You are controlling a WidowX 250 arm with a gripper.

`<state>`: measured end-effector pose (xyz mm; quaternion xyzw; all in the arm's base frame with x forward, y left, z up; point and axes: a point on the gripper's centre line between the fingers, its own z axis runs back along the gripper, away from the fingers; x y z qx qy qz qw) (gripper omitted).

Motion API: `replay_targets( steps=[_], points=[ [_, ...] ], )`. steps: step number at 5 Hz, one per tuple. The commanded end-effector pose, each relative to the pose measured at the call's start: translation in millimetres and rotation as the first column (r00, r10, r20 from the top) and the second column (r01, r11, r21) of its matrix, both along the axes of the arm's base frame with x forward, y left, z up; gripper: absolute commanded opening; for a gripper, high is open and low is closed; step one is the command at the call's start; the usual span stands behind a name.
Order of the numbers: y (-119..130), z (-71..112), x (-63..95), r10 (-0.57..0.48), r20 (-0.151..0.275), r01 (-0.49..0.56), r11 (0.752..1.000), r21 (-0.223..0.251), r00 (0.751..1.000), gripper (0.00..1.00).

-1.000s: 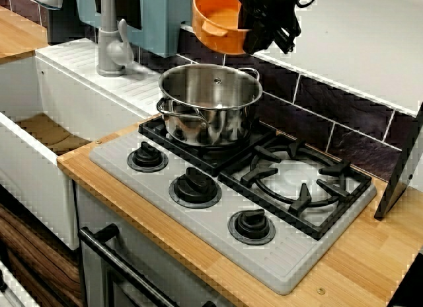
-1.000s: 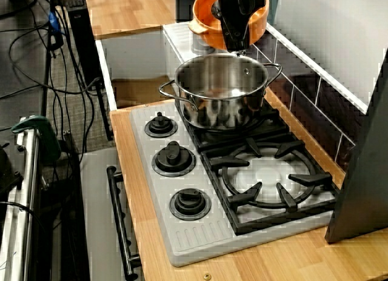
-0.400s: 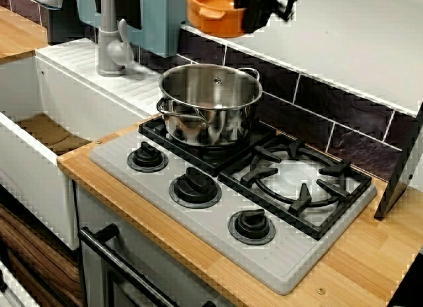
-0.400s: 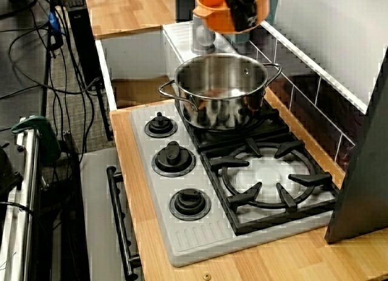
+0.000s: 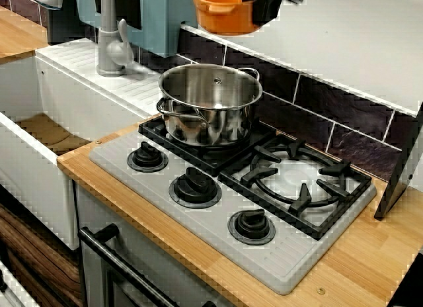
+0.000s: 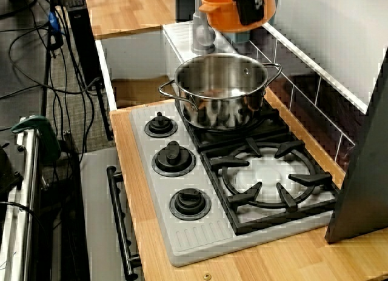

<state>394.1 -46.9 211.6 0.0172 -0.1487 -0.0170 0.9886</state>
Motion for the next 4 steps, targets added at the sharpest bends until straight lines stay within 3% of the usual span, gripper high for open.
replay_targets(
  steps=[1, 2, 4],
  points=[
    [-19, 18.1, -9.2, -0.109, 0.008, 0.108, 0.972, -0.207, 0.994, 0.00],
    [-29, 16.6, -11.7, -0.143, -0.005, 0.136, 0.953, -0.269, 0.990, 0.00],
    [-40, 22.3, -20.1, -0.228, -0.026, 0.198, 0.893, -0.405, 0.973, 0.00]
  ],
)
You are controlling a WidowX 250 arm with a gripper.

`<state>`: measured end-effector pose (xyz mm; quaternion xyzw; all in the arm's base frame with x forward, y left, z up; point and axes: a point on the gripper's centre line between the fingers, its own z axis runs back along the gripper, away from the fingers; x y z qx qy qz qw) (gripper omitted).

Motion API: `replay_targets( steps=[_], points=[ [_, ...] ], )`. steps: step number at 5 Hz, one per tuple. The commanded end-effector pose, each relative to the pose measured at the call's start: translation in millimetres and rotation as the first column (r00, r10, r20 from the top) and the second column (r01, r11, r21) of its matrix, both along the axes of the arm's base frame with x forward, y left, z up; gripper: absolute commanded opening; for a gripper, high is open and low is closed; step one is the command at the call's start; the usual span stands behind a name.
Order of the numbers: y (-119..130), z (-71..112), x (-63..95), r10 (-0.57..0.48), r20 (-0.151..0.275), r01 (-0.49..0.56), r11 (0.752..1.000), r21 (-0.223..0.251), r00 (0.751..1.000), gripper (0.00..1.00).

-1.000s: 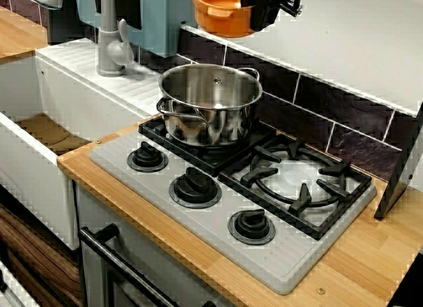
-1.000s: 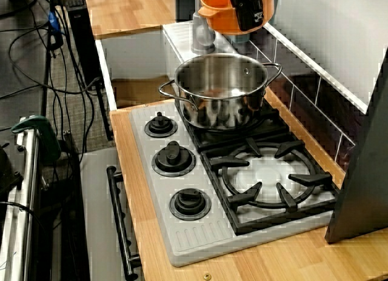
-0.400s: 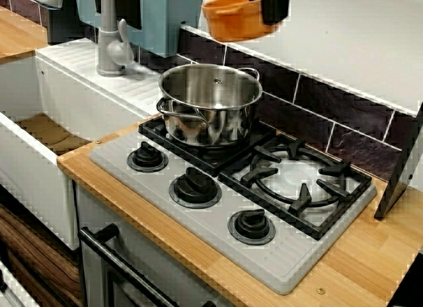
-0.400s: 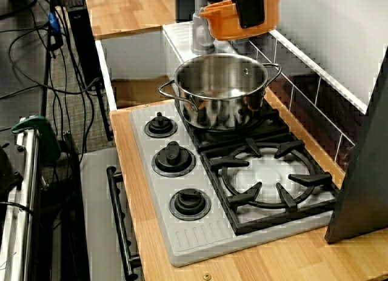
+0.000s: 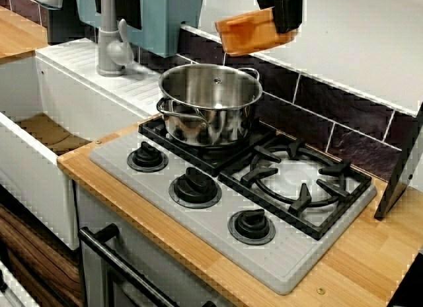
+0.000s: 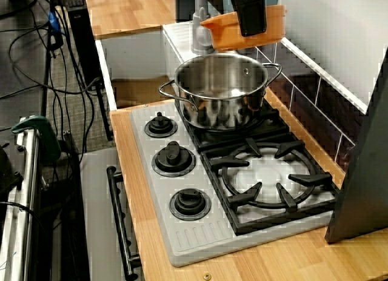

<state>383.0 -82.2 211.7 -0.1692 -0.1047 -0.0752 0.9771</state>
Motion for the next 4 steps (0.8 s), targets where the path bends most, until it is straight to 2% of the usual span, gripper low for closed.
replay_targets(
  steps=[1, 3, 4],
  points=[
    [-11, 25.6, -13.1, -0.093, 0.005, 0.093, 0.988, -0.121, 0.996, 0.00],
    [-25, 29.5, -22.7, -0.183, -0.017, 0.176, 0.963, -0.202, 0.983, 0.00],
    [-39, 30.1, -33.7, -0.233, -0.010, 0.227, 0.955, -0.189, 0.972, 0.00]
  ],
)
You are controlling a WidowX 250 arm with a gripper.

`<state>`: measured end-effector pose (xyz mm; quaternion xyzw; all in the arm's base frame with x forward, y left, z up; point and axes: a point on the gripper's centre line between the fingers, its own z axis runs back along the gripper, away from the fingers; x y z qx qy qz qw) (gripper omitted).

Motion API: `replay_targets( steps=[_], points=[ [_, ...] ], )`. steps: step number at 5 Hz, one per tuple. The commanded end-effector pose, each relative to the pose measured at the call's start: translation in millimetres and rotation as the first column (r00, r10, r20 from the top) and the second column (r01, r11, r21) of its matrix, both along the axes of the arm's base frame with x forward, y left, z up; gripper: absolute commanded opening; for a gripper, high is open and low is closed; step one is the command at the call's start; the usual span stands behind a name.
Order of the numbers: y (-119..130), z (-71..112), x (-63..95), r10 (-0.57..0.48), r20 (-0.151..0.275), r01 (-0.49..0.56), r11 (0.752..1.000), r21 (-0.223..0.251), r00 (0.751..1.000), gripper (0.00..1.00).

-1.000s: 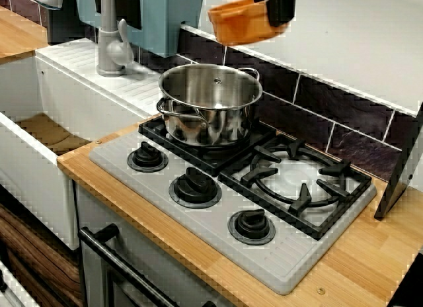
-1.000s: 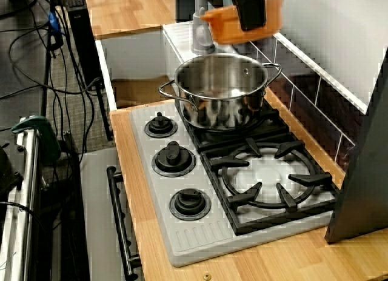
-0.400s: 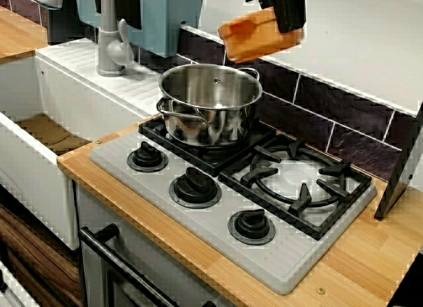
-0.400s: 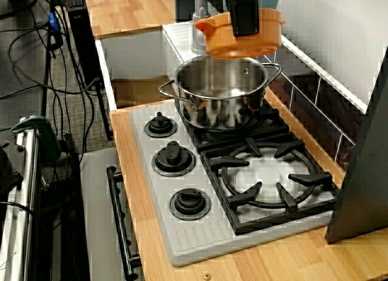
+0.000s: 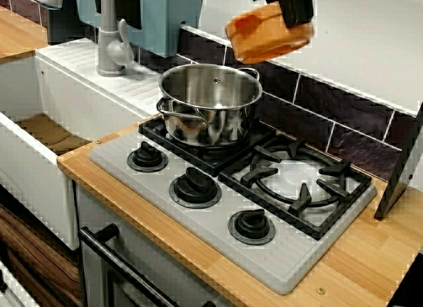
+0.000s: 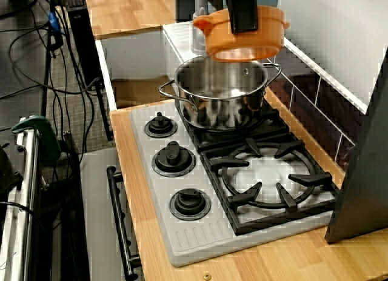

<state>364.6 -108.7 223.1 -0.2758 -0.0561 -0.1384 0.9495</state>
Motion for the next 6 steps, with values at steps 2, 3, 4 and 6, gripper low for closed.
replay_targets(
  steps=[2, 3, 4, 6],
  points=[
    [-50, 10.1, -39.7, -0.141, 0.096, 0.128, 0.983, 0.129, 0.985, 0.00],
    [-68, 5.8, -53.3, -0.176, 0.123, 0.146, 0.965, 0.220, 0.977, 0.00],
    [-83, -1.5, -63.5, -0.213, 0.175, 0.133, 0.914, 0.383, 0.961, 0.00],
    [-78, -19.8, -76.9, -0.231, 0.258, 0.066, 0.851, 0.521, 0.938, 0.00]
  ],
)
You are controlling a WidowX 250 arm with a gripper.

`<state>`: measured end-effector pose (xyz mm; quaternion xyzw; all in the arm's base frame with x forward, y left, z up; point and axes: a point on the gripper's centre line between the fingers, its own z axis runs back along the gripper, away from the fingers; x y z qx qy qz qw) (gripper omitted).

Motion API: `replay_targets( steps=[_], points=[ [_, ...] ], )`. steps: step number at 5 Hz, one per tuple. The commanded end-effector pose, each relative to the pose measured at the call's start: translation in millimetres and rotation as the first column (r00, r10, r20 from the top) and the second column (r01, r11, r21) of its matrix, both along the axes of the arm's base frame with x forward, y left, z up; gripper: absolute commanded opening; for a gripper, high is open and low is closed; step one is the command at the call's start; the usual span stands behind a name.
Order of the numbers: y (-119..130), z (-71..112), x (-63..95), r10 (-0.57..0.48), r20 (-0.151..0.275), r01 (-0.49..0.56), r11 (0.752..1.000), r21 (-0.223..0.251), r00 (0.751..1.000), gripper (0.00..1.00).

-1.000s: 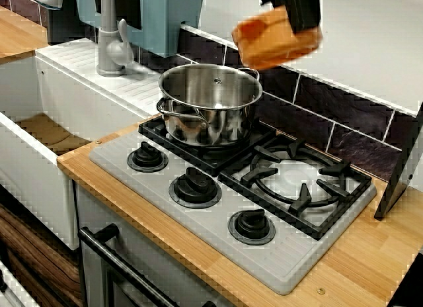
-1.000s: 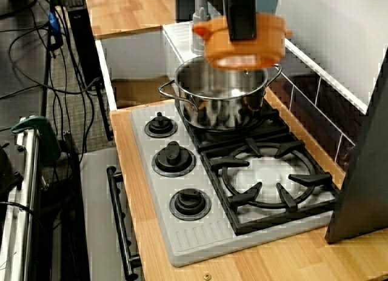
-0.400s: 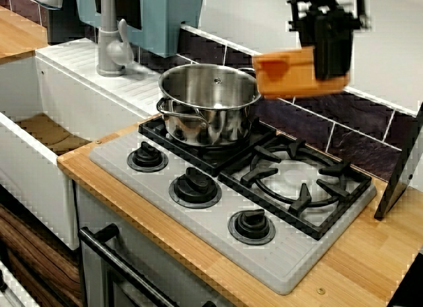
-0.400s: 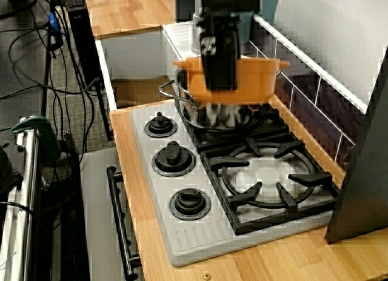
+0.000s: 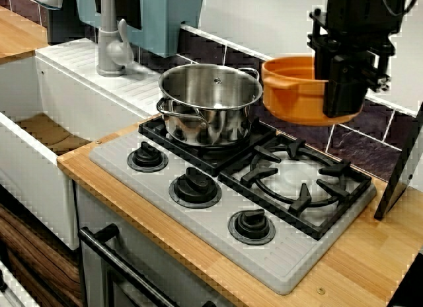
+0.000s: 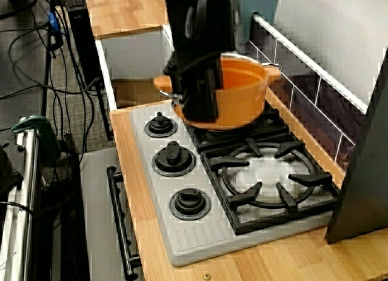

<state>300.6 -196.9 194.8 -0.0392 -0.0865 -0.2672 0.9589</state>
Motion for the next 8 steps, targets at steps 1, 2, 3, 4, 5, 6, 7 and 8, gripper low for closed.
replay_targets(
  steps=[1, 2, 3, 4, 5, 6, 7, 8],
  points=[
    [15, -7.8, -7.8, 0.020, 0.104, -0.025, 0.998, 0.053, 0.994, 0.00],
    [16, -20.9, -5.9, 0.020, 0.085, -0.025, 0.998, 0.061, 0.996, 0.00],
    [18, -33.0, -7.4, 0.027, 0.083, -0.033, 0.997, 0.072, 0.996, 0.00],
    [20, -47.5, -5.4, 0.037, 0.069, -0.043, 0.996, 0.075, 0.997, 0.00],
    [19, -62.8, -1.8, 0.038, 0.047, -0.042, 0.995, 0.085, 0.998, 0.00],
    [19, -76.1, 4.2, 0.043, 0.026, -0.045, 0.995, 0.087, 0.999, 0.00],
    [19, -84.4, 13.4, 0.049, 0.011, -0.050, 0.995, 0.090, 0.999, 0.00],
    [18, -83.8, 27.3, 0.058, 0.012, -0.058, 0.995, 0.084, 0.998, 0.00]
  ],
)
